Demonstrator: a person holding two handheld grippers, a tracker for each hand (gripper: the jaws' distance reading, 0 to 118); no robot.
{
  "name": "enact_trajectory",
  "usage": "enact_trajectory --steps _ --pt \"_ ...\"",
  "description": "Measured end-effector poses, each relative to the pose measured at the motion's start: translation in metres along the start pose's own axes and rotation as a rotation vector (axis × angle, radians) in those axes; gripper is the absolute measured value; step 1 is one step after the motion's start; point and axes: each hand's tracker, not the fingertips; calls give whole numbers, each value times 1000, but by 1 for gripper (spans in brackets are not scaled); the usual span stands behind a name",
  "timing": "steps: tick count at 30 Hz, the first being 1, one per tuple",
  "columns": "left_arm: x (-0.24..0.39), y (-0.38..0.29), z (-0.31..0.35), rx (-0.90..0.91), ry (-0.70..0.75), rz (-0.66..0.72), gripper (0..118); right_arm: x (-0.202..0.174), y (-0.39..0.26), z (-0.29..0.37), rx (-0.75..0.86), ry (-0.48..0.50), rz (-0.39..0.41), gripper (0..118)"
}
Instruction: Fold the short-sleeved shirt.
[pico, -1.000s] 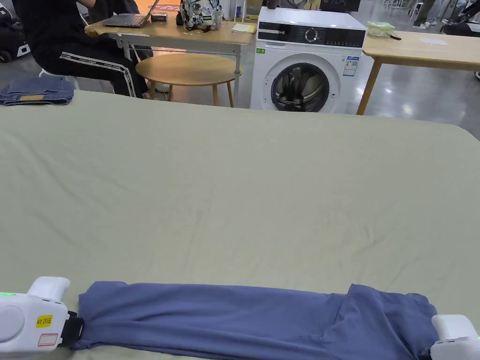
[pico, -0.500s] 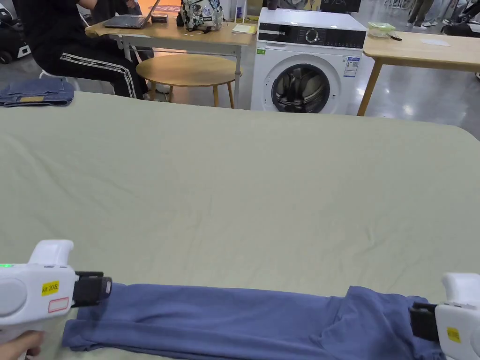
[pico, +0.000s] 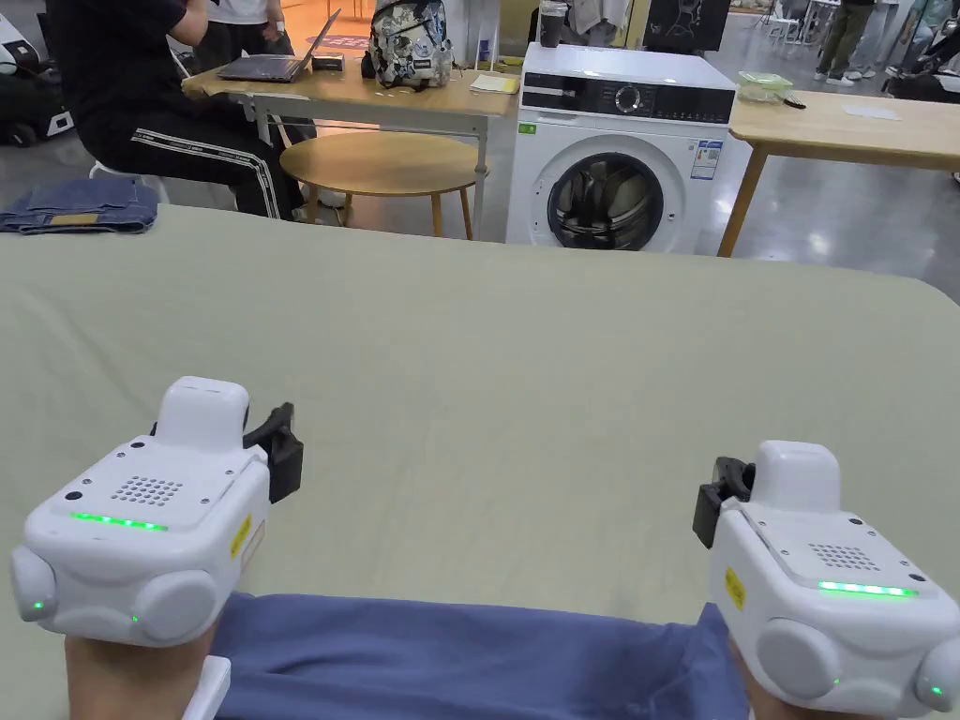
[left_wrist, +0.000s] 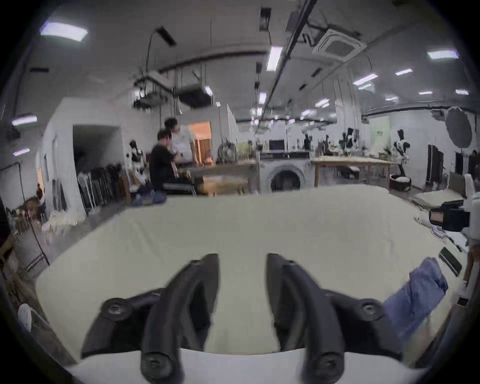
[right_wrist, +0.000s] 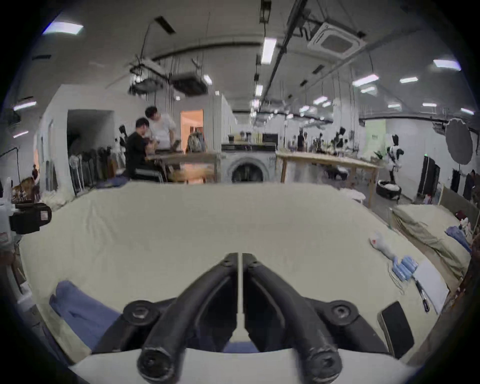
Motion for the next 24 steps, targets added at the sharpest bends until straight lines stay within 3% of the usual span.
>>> enact_trajectory --steps 1,3,12,21,24 --pt "2 2 1 21 21 -4 12 -6 3 2 37 2 1 0" --pt "5 8 3 47 23 14 0 -14 7 2 86 -2 -6 0" --pt "-27 4 5 24 12 117 0 -39 15 4 188 14 -3 0" --pt "-126 -38 -13 -391 -152 306 0 -43 7 -3 173 33 18 0" --pt "-155 -64 -23 -557 -298 442 0 -44 4 -6 149 41 23 0"
